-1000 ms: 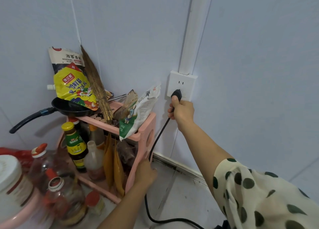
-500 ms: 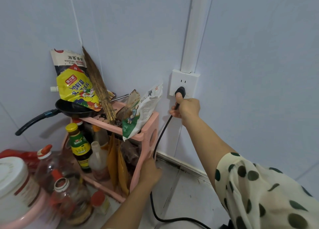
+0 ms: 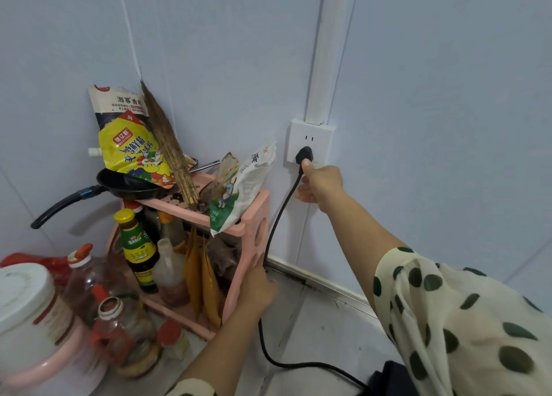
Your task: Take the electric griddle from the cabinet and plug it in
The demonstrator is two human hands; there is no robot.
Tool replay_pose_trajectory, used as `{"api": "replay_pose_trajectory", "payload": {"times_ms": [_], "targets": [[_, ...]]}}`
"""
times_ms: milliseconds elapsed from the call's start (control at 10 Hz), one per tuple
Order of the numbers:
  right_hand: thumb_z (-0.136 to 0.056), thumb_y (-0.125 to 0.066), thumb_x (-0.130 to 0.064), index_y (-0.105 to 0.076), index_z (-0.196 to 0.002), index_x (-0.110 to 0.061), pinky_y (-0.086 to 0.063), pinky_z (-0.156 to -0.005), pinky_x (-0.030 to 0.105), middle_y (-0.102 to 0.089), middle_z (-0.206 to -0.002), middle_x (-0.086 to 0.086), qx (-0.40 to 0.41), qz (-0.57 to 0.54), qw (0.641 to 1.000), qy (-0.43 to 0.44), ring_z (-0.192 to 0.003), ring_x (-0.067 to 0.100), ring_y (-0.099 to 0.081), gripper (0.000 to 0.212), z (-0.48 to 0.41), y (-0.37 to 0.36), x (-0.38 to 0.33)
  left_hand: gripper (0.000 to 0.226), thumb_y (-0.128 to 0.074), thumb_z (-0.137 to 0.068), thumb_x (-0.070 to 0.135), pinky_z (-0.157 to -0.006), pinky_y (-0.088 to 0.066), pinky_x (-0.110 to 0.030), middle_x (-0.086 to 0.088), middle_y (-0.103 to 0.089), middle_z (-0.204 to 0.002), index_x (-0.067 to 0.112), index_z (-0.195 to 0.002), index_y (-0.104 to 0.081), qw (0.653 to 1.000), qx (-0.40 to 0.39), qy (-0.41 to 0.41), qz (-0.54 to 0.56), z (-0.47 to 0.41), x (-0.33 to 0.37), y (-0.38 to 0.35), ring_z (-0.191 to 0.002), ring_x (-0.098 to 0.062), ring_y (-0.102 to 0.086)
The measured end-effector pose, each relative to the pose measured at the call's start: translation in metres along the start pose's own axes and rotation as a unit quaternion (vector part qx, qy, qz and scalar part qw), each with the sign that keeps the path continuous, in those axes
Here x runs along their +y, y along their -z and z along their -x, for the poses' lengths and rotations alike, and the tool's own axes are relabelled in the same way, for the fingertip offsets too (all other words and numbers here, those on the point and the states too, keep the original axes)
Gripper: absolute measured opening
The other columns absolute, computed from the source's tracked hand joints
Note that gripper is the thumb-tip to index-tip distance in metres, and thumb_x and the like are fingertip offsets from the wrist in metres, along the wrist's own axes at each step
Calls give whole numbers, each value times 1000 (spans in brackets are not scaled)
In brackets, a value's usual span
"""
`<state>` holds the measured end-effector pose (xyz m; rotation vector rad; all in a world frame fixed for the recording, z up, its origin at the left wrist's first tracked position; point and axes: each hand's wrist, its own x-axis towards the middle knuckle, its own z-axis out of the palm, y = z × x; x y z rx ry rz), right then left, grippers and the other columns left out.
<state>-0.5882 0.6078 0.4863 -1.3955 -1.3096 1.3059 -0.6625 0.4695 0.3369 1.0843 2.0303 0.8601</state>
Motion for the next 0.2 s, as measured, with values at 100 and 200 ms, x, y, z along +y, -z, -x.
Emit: {"api": "replay_pose_trajectory", "payload": {"times_ms": [100, 200], "targets": [[-93, -56, -33, -61, -104, 8, -59, -55, 32, -65, -84, 21, -4, 22, 1000, 13, -58, 31, -63, 42, 12, 14, -2, 62, -51, -92, 3, -108, -37, -29, -12, -45, -145, 7, -149, -28, 1000, 6, -11, 11, 5, 3, 1, -133, -28, -45], [-94, -55, -28, -61, -96, 7, -57, -53, 31, -64, -81, 21, -12, 38, 999, 29, -56, 30, -61, 36, 23, 33, -1, 44, -52, -91, 6, -101, -43, -31, -16, -55, -131, 2, -134, -46, 1000, 25, -10, 1, 13, 6, 3, -123, -30, -53]]}}
